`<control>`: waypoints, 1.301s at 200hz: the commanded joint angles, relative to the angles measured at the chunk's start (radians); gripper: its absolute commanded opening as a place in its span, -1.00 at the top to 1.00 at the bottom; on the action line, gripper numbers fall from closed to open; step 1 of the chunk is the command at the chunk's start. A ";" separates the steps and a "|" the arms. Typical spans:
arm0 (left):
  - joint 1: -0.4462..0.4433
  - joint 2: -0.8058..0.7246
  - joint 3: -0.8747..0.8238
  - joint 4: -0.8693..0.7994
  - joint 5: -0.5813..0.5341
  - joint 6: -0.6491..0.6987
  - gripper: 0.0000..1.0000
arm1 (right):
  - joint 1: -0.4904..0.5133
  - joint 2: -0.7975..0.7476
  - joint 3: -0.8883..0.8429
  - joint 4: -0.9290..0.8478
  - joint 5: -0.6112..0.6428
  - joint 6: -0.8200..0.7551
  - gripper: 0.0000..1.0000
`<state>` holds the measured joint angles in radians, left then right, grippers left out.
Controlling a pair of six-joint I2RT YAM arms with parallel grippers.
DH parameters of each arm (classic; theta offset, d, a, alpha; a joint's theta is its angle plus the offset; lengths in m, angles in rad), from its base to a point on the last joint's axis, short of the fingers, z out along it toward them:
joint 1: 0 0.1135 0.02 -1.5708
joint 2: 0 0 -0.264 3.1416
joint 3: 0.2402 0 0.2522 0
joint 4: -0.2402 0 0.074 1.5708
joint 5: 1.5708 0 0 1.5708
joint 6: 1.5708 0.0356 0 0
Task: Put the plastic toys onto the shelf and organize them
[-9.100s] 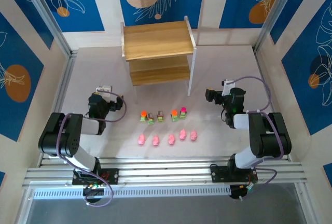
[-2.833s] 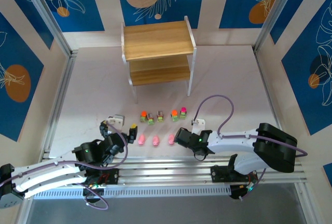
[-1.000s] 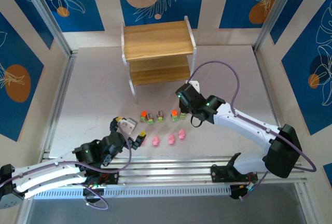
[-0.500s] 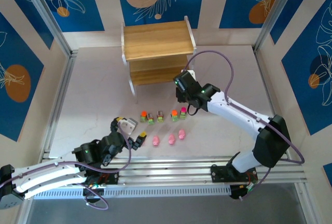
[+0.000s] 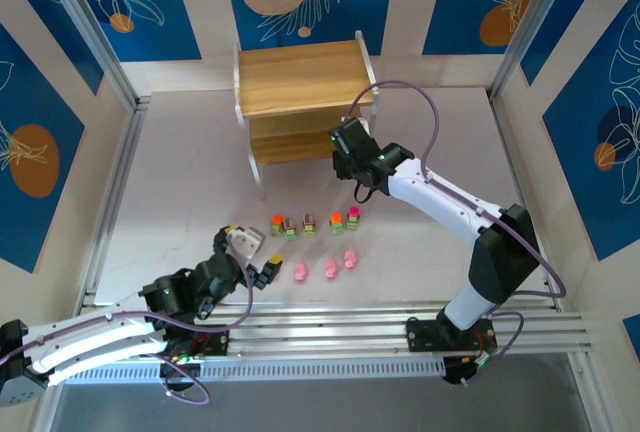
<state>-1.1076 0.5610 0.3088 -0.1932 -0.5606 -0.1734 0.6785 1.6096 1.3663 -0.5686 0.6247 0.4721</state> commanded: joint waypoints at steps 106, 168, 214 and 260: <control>0.043 0.039 0.013 0.019 0.087 0.005 -0.99 | -0.046 0.074 0.061 0.107 0.060 0.000 0.40; 0.049 0.039 0.013 0.018 0.092 0.004 -0.99 | -0.051 0.089 0.065 0.138 0.078 0.026 0.40; 0.051 0.039 0.013 0.018 0.093 0.003 -0.99 | -0.057 0.099 0.065 0.141 0.102 0.051 0.40; 0.055 0.036 0.013 0.018 0.102 0.003 -0.99 | -0.065 0.104 0.058 0.143 0.127 0.091 0.40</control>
<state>-1.0641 0.6098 0.3088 -0.1936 -0.4778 -0.1738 0.6315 1.7020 1.4017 -0.4442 0.7071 0.5182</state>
